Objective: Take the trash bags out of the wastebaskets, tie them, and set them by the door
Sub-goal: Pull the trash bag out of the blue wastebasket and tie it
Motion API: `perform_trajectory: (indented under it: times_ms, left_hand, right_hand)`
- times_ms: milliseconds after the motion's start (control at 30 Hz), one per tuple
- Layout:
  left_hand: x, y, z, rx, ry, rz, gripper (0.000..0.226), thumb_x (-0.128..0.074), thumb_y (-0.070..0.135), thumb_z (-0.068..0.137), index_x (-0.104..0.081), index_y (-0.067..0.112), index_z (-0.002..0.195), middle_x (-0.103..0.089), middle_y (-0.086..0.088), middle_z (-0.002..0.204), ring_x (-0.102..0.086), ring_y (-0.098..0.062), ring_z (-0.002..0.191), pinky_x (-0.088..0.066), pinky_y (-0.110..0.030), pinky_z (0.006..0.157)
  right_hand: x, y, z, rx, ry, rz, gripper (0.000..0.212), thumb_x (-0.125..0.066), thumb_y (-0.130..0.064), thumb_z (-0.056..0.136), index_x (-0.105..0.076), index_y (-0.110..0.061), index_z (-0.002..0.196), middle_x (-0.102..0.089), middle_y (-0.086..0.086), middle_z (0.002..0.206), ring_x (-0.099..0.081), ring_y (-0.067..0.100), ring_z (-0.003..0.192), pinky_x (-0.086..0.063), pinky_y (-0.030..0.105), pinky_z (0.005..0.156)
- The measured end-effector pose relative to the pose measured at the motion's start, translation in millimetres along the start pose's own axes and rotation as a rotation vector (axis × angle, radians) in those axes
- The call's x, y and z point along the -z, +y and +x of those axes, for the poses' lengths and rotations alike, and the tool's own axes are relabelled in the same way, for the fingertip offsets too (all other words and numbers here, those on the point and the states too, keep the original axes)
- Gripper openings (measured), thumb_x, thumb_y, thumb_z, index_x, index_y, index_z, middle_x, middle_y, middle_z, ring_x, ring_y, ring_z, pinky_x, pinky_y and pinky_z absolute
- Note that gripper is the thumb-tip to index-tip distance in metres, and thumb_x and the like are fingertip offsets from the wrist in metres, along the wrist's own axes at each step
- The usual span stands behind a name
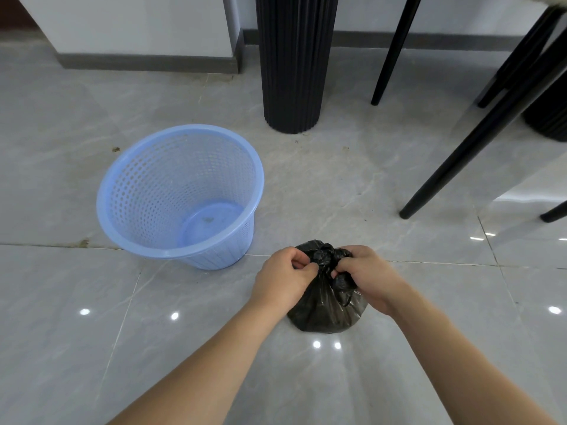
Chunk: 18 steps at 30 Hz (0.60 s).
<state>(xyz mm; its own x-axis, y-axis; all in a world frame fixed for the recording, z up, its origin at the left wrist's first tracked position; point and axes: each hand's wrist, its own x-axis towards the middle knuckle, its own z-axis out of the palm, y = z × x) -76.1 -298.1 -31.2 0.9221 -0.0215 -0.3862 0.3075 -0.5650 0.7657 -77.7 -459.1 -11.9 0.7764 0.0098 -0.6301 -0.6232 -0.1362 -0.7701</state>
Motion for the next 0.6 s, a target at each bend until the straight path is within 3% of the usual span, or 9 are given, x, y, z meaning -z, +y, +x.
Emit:
perform_trajectory:
  times_ms: [200, 333, 433, 600]
  left_hand:
    - [-0.8, 8.4, -3.1, -0.002, -0.03, -0.035, 0.012, -0.062, 0.034, 0.079, -0.068, 0.027, 0.086, -0.069, 0.012, 0.081, -0.064, -0.005, 0.08, -0.053, -0.03, 0.077]
    - [-2.0, 10.4, -3.0, -0.015, -0.013, -0.022, 0.008, -0.063, 0.03, 0.081, -0.064, 0.024, 0.077, -0.064, 0.01, 0.071, -0.061, -0.009, 0.07, -0.05, -0.029, 0.067]
    - [0.3, 11.6, -3.3, -0.043, 0.01, -0.03, 0.013, -0.06, 0.024, 0.083, -0.058, 0.017, 0.071, -0.055, 0.008, 0.062, -0.051, -0.01, 0.058, -0.041, -0.026, 0.057]
    - [9.4, 9.4, -4.9, 0.015, 0.096, -0.165, 0.019, -0.061, 0.021, 0.079, -0.053, 0.01, 0.066, -0.051, 0.006, 0.057, -0.045, -0.007, 0.054, -0.035, -0.021, 0.053]
  right_hand:
    - [-2.7, 0.3, 2.9, 0.008, 0.005, -0.067, 0.015, -0.053, 0.009, 0.073, -0.059, 0.014, 0.087, -0.058, 0.017, 0.074, -0.055, 0.028, 0.072, -0.043, 0.04, 0.069]
    - [-2.8, -0.2, 2.2, 0.048, -0.009, -0.214, 0.02, -0.054, 0.004, 0.076, -0.067, 0.0, 0.09, -0.065, 0.015, 0.074, -0.06, 0.028, 0.07, -0.051, 0.042, 0.071]
    - [-2.9, -0.5, 1.6, 0.094, 0.023, -0.254, 0.031, -0.054, 0.003, 0.08, -0.066, -0.016, 0.1, -0.072, 0.013, 0.087, -0.069, 0.028, 0.083, -0.056, 0.044, 0.081]
    - [7.0, 0.2, 0.6, 0.169, 0.035, -0.215, 0.029, -0.063, 0.0, 0.081, -0.062, -0.021, 0.1, -0.069, 0.009, 0.093, -0.068, 0.028, 0.082, -0.058, 0.043, 0.072]
